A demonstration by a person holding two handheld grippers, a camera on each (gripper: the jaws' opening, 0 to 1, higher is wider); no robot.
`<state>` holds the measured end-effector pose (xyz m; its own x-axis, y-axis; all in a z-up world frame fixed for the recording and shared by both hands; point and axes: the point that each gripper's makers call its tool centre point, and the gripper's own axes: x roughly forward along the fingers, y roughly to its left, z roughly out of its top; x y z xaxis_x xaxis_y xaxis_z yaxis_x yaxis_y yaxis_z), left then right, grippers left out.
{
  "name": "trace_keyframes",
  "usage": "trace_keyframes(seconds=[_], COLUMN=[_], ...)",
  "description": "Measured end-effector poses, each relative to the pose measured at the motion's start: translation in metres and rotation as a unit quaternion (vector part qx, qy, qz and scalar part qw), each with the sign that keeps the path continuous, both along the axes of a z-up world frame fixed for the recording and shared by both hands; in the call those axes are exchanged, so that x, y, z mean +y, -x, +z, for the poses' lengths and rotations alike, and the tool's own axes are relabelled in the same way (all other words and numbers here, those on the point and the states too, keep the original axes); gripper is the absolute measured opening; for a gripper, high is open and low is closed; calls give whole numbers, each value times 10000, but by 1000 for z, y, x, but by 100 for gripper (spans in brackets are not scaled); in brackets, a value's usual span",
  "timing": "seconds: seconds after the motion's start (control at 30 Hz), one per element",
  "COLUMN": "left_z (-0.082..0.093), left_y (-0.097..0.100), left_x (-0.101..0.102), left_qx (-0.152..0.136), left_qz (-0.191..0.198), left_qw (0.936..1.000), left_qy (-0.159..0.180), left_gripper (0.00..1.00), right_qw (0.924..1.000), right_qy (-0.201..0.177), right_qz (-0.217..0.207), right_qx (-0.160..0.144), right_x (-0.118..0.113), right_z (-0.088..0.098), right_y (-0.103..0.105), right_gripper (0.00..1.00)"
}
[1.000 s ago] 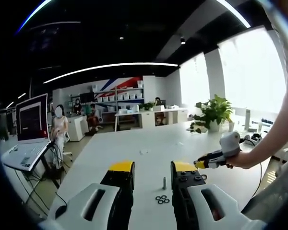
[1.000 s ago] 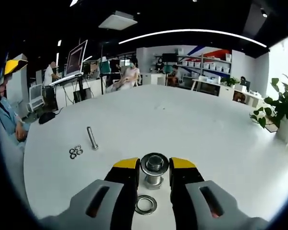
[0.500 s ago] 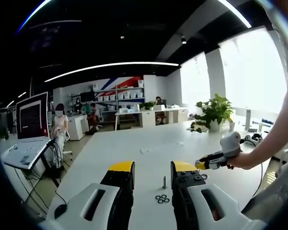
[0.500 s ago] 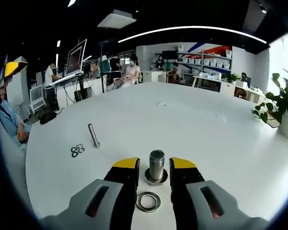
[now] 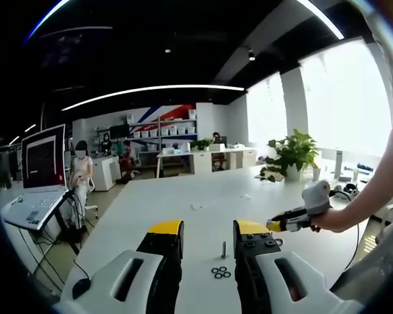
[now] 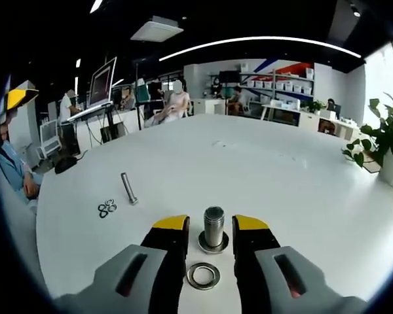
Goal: Place the washer onto the threaded stud by aligning its center hole with the stud, sliding it down to the base, and recovering from edge contact or off-axis alignment until the washer reaches the visible bottom stop.
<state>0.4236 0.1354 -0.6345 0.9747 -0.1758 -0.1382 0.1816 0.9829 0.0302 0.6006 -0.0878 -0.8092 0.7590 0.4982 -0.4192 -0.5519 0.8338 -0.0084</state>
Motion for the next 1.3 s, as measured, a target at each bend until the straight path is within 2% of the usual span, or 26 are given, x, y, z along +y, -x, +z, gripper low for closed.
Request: trace_keyframes(seconds=[0.43, 0.7, 0.97, 1.3], left_z=[7, 14, 19, 31], left_y=[-3, -3, 2, 6], left_x=[1, 3, 7, 12], left_qx=[-97, -182, -227, -312], left_qz=[-16, -30, -70, -154], left_qw=[9999, 9998, 9997, 9994], left_qy=[34, 64, 67, 86], left_gripper=[29, 29, 29, 30], right_qw=[9996, 9995, 9992, 9985], right_qy=[-116, -105, -111, -117], right_qz=[-238, -298, -371, -524], right_qx=[12, 80, 59, 64], right_x=[-12, -16, -19, -27], right_z=[10, 7, 14, 29], right_y=[16, 29, 37, 58], right_gripper=[29, 29, 29, 30])
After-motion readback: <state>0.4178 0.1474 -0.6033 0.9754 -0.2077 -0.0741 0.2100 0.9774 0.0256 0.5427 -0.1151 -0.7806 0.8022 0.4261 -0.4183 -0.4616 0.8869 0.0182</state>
